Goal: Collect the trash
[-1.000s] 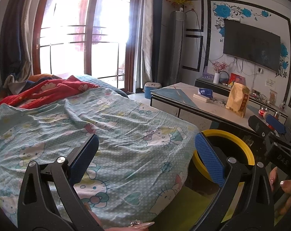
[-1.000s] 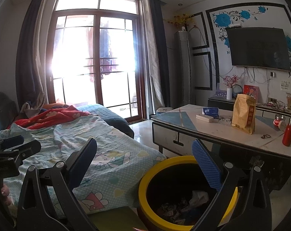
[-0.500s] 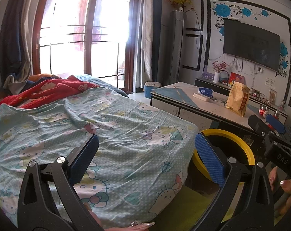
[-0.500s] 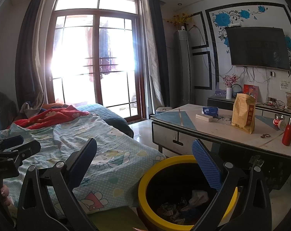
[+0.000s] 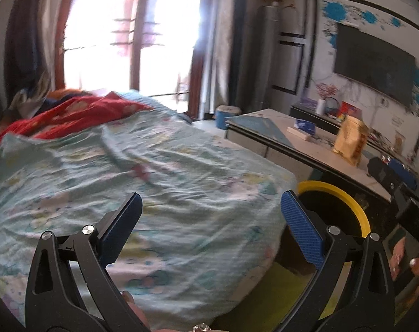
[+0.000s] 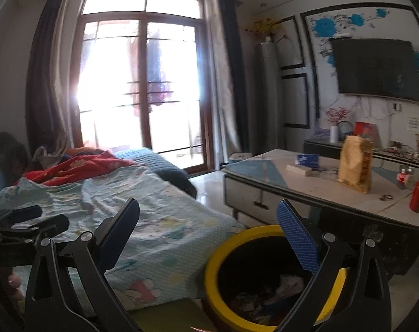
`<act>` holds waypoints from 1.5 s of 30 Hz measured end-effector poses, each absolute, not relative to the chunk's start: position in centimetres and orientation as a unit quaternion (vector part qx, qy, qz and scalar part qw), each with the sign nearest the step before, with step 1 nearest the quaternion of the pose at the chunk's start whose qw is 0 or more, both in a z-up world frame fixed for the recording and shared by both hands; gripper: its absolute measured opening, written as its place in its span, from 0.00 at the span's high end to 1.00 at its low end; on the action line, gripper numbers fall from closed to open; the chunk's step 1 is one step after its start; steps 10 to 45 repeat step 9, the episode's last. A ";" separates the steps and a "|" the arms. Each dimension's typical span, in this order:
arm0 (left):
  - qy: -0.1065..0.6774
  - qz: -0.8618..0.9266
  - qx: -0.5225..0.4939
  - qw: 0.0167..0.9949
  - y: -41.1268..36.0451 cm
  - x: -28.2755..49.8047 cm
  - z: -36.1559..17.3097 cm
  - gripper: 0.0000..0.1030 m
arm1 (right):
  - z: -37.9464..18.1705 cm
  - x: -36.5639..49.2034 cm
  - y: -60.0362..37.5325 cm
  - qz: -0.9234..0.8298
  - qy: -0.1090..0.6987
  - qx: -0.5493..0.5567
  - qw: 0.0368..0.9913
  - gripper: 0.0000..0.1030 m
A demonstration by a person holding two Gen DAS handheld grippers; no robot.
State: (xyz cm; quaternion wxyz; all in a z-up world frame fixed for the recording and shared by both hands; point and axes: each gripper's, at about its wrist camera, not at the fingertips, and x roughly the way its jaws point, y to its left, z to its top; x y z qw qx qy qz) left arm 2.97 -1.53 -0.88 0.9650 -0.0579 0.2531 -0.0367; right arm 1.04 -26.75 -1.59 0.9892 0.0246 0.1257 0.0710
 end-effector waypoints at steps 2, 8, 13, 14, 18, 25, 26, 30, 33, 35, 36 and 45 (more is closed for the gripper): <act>0.260 0.003 -0.084 0.962 2.5 2.8 -0.3 0.11 | -0.7 2.5 -24.1 0.111 0.148 0.044 0.982 0.06; 0.297 0.219 -0.130 0.920 19.2 1.7 -1.2 0.11 | -0.7 7.9 -7.5 0.283 0.263 0.010 0.922 0.06; 0.312 0.265 -0.141 0.901 22.9 1.4 -1.9 0.11 | -0.9 8.4 -4.7 0.302 0.279 -0.004 0.912 0.06; 0.312 0.265 -0.141 0.901 22.9 1.4 -1.9 0.11 | -0.9 8.4 -4.7 0.302 0.279 -0.004 0.912 0.06; 0.312 0.265 -0.141 0.901 22.9 1.4 -1.9 0.11 | -0.9 8.4 -4.7 0.302 0.279 -0.004 0.912 0.06; 0.312 0.265 -0.141 0.901 22.9 1.4 -1.9 0.11 | -0.9 8.4 -4.7 0.302 0.279 -0.004 0.912 0.06; 0.312 0.265 -0.141 0.901 22.9 1.4 -1.9 0.11 | -0.9 8.4 -4.7 0.302 0.279 -0.004 0.912 0.06; 0.312 0.265 -0.141 0.901 22.9 1.4 -1.9 0.11 | -0.9 8.4 -4.7 0.302 0.279 -0.004 0.912 0.06; 0.312 0.265 -0.141 0.901 22.9 1.4 -1.9 0.11 | -0.9 8.4 -4.7 0.302 0.279 -0.004 0.912 0.06; 0.312 0.265 -0.141 0.901 22.9 1.4 -1.9 0.11 | -0.9 8.4 -4.7 0.302 0.279 -0.004 0.912 0.06; 0.312 0.265 -0.141 0.901 22.9 1.4 -1.9 0.11 | -0.9 8.4 -4.7 0.302 0.279 -0.004 0.912 0.06; 0.312 0.265 -0.141 0.901 22.9 1.4 -1.9 0.11 | -0.9 8.4 -4.7 0.302 0.279 -0.004 0.912 0.06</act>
